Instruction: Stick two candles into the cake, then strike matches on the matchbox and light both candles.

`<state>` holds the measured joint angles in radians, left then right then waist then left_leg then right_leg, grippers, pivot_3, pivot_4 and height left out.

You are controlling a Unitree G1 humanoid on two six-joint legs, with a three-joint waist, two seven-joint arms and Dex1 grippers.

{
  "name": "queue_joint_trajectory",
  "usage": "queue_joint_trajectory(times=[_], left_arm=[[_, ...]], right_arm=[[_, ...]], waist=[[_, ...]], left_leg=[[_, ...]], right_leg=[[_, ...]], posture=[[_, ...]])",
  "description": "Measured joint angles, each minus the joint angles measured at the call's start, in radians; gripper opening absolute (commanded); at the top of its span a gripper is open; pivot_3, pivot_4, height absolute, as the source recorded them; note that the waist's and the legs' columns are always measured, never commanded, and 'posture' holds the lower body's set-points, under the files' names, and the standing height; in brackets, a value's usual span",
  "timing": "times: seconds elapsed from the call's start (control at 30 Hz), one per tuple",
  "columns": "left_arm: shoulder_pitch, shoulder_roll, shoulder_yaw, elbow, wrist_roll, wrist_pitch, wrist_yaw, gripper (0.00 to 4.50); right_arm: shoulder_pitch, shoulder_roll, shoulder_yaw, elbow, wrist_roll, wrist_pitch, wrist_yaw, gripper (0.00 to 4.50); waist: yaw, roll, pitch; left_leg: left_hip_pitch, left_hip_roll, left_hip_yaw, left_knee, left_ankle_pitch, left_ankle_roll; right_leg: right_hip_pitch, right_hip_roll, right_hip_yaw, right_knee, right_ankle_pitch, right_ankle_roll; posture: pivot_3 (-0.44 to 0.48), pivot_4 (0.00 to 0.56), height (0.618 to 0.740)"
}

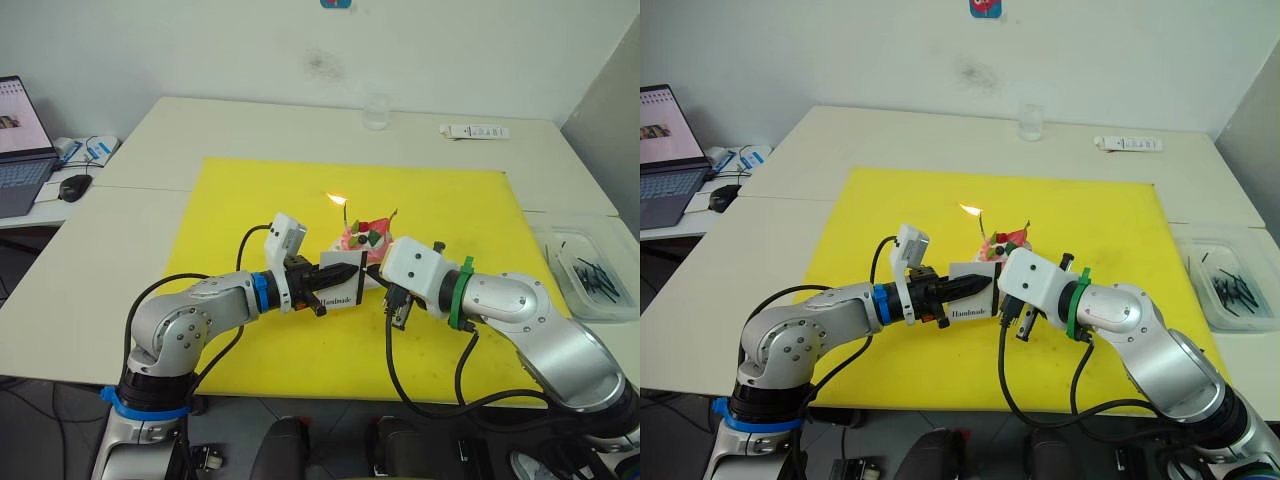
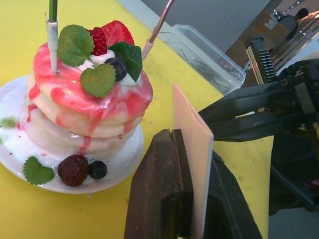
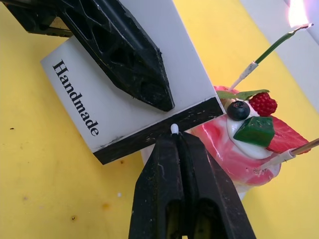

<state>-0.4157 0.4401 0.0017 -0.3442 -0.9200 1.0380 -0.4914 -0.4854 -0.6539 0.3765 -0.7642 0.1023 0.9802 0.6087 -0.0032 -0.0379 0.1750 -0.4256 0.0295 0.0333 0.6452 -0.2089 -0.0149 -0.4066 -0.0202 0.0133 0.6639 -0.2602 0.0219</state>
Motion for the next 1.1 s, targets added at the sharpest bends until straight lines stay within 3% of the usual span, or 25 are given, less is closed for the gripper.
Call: queue_joint_trajectory(times=[0.47, 0.6, 0.73, 0.8, 0.87, 0.93, 1.1], left_arm=[[0.006, -0.02, 0.0, 0.0, 0.0, 0.004, 0.0, 0.0], [-0.019, -0.036, -0.015, 0.001, 0.03, 0.0, 0.0, 0.0], [-0.25, -0.025, 0.037, -0.009, -0.015, -0.039, -0.03, 0.0], [-0.417, 0.073, 0.164, 0.01, -0.095, -0.036, -0.036, 0.0], [-0.469, 0.143, 0.26, 0.018, -0.137, -0.034, -0.042, 0.0], [-0.424, 0.153, 0.263, 0.0, -0.16, -0.014, -0.045, 0.0], [-0.268, 0.168, 0.185, -0.023, -0.175, 0.035, -0.066, 0.0]], right_arm=[[-0.004, -0.009, 0.022, 0.017, -0.011, -0.018, 0.003, 0.01], [-0.042, -0.063, 0.052, 0.062, -0.028, -0.091, 0.061, 0.01], [0.007, -0.174, 0.078, 0.042, 0.005, -0.165, 0.205, 0.01], [0.075, -0.244, 0.036, -0.001, 0.055, -0.164, 0.265, 0.01], [0.085, -0.255, -0.034, -0.016, 0.085, -0.145, 0.275, 0.01], [0.077, -0.236, -0.087, -0.021, 0.109, -0.128, 0.262, 0.01], [0.074, -0.182, -0.128, -0.028, 0.149, -0.063, 0.215, 0.01]], waist=[[0.0, 0.0, 0.0], [0.0, 0.0, 0.0], [0.011, -0.003, 0.002], [0.004, -0.002, 0.002], [-0.016, 0.0, 0.0], [-0.023, 0.002, -0.001], [-0.022, -0.002, 0.001]], left_leg=[[0.0, 0.0, 0.0, 0.0, 0.0, 0.0], [0.0, -0.001, 0.0, 0.0, 0.0, 0.0], [-0.005, 0.0, -0.004, 0.002, 0.0, 0.0], [-0.006, -0.001, -0.002, 0.001, 0.0, 0.0], [0.0, -0.001, 0.002, 0.0, 0.0, 0.001], [0.006, -0.001, 0.002, -0.002, -0.001, 0.001], [0.0, 0.003, -0.002, -0.001, 0.0, 0.0]], right_leg=[[0.0, 0.0, 0.0, 0.0, 0.0, 0.0], [0.0, 0.0, 0.0, 0.0, 0.0, 0.001], [-0.001, 0.001, -0.005, -0.001, 0.0, 0.001], [-0.004, 0.001, -0.003, -0.001, 0.0, 0.001], [-0.001, 0.0, 0.0, -0.001, 0.0, 0.002], [0.004, 0.0, 0.0, 0.0, -0.002, 0.005], [0.0, 0.0, -0.002, 0.002, -0.001, 0.003]], posture=[[0.0, 0.15, 0.738], [0.0, 0.15, 0.738], [0.0, 0.15, 0.738], [0.0, 0.15, 0.738], [0.0, 0.15, 0.738], [0.0, 0.15, 0.738], [0.0, 0.15, 0.738]])
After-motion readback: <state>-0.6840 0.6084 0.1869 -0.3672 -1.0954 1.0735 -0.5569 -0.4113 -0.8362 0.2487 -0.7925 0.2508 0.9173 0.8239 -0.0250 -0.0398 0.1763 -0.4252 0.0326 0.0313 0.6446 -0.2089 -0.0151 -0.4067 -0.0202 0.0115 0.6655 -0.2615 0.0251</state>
